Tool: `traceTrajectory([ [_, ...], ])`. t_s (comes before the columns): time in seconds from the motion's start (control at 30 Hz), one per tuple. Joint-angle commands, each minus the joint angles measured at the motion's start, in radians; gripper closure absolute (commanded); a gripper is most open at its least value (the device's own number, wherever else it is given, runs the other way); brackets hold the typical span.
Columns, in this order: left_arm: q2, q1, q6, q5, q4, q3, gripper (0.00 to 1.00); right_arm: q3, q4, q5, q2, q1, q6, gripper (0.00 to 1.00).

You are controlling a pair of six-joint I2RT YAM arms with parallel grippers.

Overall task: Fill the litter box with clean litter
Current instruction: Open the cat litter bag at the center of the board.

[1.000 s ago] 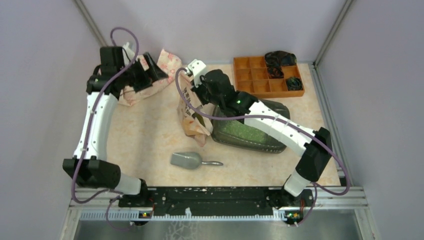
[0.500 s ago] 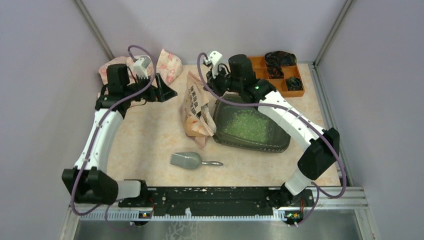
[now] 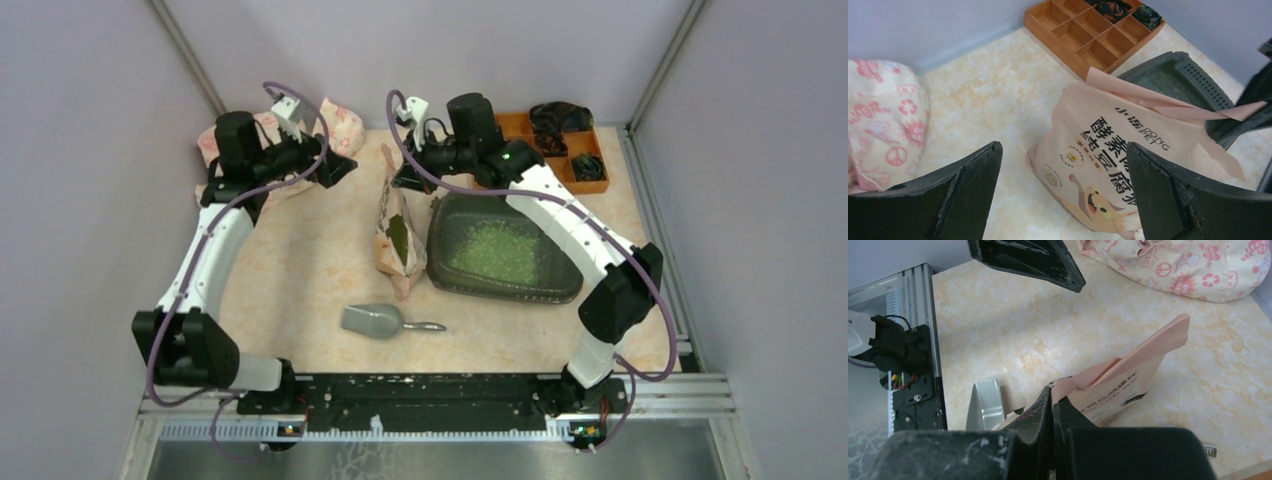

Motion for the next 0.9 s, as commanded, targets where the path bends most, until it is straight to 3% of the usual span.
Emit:
traceTrajectory([
  [0.0,0.082,-0.001,-0.166,-0.001,-0.038,0.093,0.01,0.085,0.038,0.015,-0.022,0.012,0.000,1.00],
  [0.13,0.207,-0.006,-0.425,0.124,-0.120,0.229,0.01,0.054,0.065,0.187,-0.024,0.047,0.024,1.00],
  [0.23,0.205,-0.025,-0.575,0.086,-0.150,0.243,0.01,0.016,0.098,0.334,-0.029,0.094,0.031,1.00],
  [0.37,0.184,-0.052,-0.702,0.035,-0.135,0.221,0.01,-0.023,0.147,0.422,-0.024,0.149,0.035,1.00],
  [0.57,0.194,-0.110,-0.790,-0.069,-0.224,0.223,0.01,-0.021,0.190,0.541,-0.006,0.206,0.014,1.00],
  [0.73,0.236,-0.151,-0.791,-0.197,-0.441,0.307,0.01,-0.019,0.208,0.574,-0.002,0.221,-0.007,1.00],
  [0.87,0.235,-0.182,-0.792,-0.236,-0.472,0.312,0.01,-0.007,0.204,0.553,0.017,0.220,-0.021,1.00],
])
